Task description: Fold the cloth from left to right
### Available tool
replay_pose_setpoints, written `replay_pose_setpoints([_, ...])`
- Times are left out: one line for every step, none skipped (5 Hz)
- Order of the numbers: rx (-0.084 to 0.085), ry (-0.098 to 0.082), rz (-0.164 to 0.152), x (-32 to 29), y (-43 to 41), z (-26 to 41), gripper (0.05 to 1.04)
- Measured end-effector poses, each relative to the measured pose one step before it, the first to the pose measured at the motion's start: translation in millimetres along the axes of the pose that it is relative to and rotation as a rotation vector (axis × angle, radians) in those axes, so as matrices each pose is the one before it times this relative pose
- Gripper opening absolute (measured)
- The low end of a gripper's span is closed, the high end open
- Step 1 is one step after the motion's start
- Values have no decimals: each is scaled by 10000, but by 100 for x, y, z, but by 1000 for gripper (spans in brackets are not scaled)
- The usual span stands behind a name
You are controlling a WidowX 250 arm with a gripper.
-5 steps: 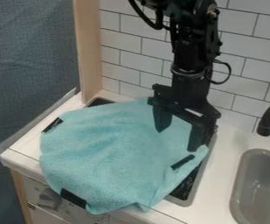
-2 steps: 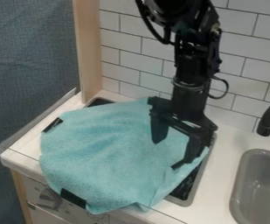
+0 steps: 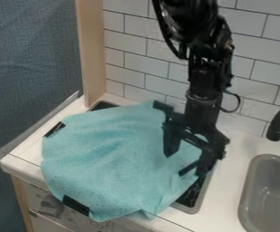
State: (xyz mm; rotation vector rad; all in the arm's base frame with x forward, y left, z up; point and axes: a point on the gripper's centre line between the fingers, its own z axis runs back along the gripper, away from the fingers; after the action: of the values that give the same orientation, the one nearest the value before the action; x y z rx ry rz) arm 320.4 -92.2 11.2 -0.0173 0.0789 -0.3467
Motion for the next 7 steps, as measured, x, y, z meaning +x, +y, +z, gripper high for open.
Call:
replay_pose_setpoints([-53, 149, -36, 759, 14, -756, 1001])
replay_pose_setpoints([-31, 151, -209, 779, 52, -497, 1001])
replay_pose_setpoints([-171, 302, -102, 495, -133, -1074, 1001])
replay_pose_setpoints([-54, 239, -194, 599, 118, -594, 999])
replay_pose_setpoints([9, 32, 102, 5, 29, -138, 941])
replay_pose_setpoints([170, 85, 236, -464, 249, -512, 631])
replay_pose_setpoints([-5, -47, -23, 61, -67, -35, 332])
